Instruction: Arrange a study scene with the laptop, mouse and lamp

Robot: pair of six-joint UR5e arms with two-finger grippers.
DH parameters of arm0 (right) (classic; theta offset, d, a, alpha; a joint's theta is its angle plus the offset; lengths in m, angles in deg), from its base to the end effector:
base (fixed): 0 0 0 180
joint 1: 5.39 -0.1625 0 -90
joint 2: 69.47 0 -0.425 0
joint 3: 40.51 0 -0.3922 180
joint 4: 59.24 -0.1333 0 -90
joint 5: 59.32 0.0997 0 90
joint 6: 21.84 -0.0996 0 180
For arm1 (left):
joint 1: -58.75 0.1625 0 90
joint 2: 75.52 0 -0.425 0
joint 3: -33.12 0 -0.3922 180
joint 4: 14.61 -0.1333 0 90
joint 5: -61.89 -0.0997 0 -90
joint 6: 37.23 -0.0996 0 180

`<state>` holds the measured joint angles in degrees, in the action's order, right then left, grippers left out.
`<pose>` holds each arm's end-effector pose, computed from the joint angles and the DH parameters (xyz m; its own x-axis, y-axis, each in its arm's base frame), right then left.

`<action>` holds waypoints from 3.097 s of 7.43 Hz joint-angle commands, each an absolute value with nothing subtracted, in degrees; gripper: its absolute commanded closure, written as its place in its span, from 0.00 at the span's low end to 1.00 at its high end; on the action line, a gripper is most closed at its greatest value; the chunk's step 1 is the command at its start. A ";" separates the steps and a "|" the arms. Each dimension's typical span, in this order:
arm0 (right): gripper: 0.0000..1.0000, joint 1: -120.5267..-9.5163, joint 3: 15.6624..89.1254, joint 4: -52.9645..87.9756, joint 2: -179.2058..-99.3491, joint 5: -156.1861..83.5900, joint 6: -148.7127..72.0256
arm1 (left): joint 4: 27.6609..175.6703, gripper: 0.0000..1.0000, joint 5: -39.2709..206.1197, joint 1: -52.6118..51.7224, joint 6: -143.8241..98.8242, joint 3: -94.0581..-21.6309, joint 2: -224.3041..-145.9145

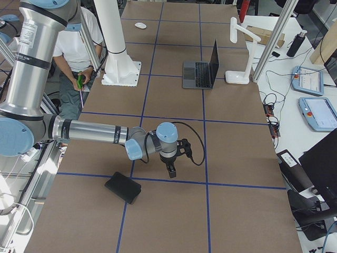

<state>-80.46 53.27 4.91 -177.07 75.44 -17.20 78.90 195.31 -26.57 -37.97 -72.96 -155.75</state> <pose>-0.0329 -0.3686 0.7097 0.6258 -0.4001 0.6696 0.3036 0.9157 0.2635 -0.0297 -0.4321 0.5925 0.7133 0.1888 -0.6750 -0.0896 0.9797 0.1793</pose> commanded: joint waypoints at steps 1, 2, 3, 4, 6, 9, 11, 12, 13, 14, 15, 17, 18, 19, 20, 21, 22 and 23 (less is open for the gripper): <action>0.00 -83.17 46.62 5.36 -177.84 84.00 -6.95 | 78.81 0.00 196.89 -26.94 -37.76 -74.97 -154.62; 0.00 -83.70 46.15 5.71 -178.80 84.29 -4.81 | 78.73 0.00 196.89 -27.12 -37.67 -76.72 -153.14; 0.01 -84.14 46.23 5.80 -179.94 85.34 -2.88 | 78.73 0.00 196.89 -27.12 -35.49 -77.61 -153.12; 0.02 -84.49 46.06 8.67 -180.64 85.35 3.32 | 78.81 0.00 196.89 -27.12 -32.60 -79.36 -153.04; 0.02 -85.80 47.02 23.91 -178.38 85.35 18.52 | 78.81 0.00 196.89 -27.12 -32.13 -80.08 -152.51; 0.02 -88.79 46.94 42.91 -171.80 80.27 34.53 | 78.81 0.00 196.89 -27.12 -31.52 -80.34 -152.51; 0.02 -91.43 46.50 56.97 -167.41 78.84 40.02 | 78.90 0.00 196.89 -27.12 -30.82 -80.78 -152.51; 0.03 -91.61 45.54 60.34 -166.68 79.28 43.34 | 78.90 0.00 196.89 -27.12 -30.12 -81.56 -152.33; 0.03 -91.70 45.44 62.55 -166.85 79.54 44.16 | 78.90 0.00 196.89 -27.12 -29.59 -81.57 -152.33; 0.03 -91.61 43.09 63.79 -167.20 81.11 45.82 | 78.90 0.00 196.89 -27.03 -29.58 -81.75 -152.33; 0.04 -91.61 39.68 63.98 -166.51 82.17 47.66 | 78.90 0.00 196.80 -27.03 -28.89 -82.10 -152.33; 0.05 -91.61 36.57 65.03 -166.07 82.97 48.12 | 78.90 0.00 196.80 -27.03 -28.10 -82.89 -152.33; 0.07 -91.61 35.61 66.52 -165.63 85.24 48.21 | 78.90 0.00 196.80 -27.03 -28.09 -83.41 -152.33; 0.08 -91.61 34.21 66.53 -165.27 87.09 48.55 | 78.90 0.00 196.80 -27.03 -28.00 -83.59 -152.33; 0.08 -91.61 33.58 66.70 -164.66 87.11 48.73 | 78.90 0.00 196.63 -27.03 -28.00 -83.59 -152.33; 0.08 -91.61 32.27 66.18 -164.13 87.28 49.69 | 78.90 0.00 196.63 -27.03 -28.00 -83.59 -152.33; 0.09 -91.61 32.00 66.27 -163.43 87.28 51.18 | 78.90 0.00 196.71 -27.12 -28.00 -83.77 -152.33; 0.09 -91.52 31.91 66.18 -163.25 87.46 51.72 | 78.90 0.00 196.72 -27.03 -28.00 -83.86 -152.33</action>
<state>-91.60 32.28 66.27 -163.71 87.26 50.69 78.90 196.69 -27.06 -28.00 -83.73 -152.33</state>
